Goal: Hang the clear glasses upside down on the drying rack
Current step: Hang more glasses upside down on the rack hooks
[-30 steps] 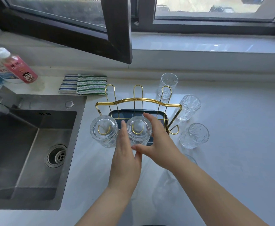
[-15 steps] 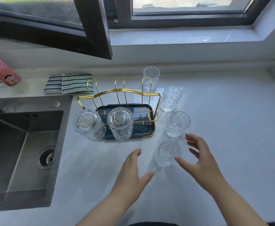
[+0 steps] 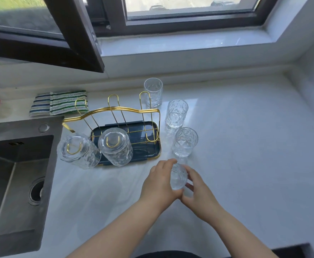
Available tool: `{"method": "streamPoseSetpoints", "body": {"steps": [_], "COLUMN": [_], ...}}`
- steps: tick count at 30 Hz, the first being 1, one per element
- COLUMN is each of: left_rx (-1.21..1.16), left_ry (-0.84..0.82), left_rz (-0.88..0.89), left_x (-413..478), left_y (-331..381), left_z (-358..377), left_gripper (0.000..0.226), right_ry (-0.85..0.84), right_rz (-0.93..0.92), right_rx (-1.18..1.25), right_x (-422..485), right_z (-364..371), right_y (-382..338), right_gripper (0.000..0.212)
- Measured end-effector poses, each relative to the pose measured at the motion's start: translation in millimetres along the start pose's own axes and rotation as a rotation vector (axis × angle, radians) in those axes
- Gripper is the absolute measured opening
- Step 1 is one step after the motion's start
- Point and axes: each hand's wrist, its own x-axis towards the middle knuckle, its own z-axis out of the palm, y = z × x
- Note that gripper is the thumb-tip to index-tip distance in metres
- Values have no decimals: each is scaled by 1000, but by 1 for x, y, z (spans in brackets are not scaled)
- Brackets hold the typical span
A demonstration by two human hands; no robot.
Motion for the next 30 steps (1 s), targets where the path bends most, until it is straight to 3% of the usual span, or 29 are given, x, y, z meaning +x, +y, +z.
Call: {"method": "streamPoseSetpoints", "body": {"steps": [8,11,13,16,18,21,23,26,30], "left_rx": [-378,-566,-750,-1080,-1172,-1044,-799,-376,-318], "left_ry": [146,199,163,70,43,28,32,116,124], "left_rz": [-9,-23,-14,-10,-17,15,16,47,155], "left_x": [-27,-41,-49,-57,-61,-67,-68,-63,-50], "left_y": [10,16,18,15,12,5,2,2,8], "left_z": [-41,-61,-69,-70,-69,-72,-78,-89,-111], "left_gripper": [57,55,57,63,64,57,57,78,91], "right_ry": [-18,-77,-150,-237,-223,-117,-37,50,109], "right_rz": [1,19,30,19,-32,-84,-138,-226,-326], "right_rx": [175,383,584,767,837,808,671,440,251], "right_x": [-14,-22,-27,-32,-34,-38,-39,-33,-11], "right_z": [-19,-21,-18,-14,-12,-12,-15,-17,-14], "right_y": [-17,-32,-43,-61,-71,-82,-85,-94,-109], "right_gripper": [71,60,49,68,69,59,62,66,69]}}
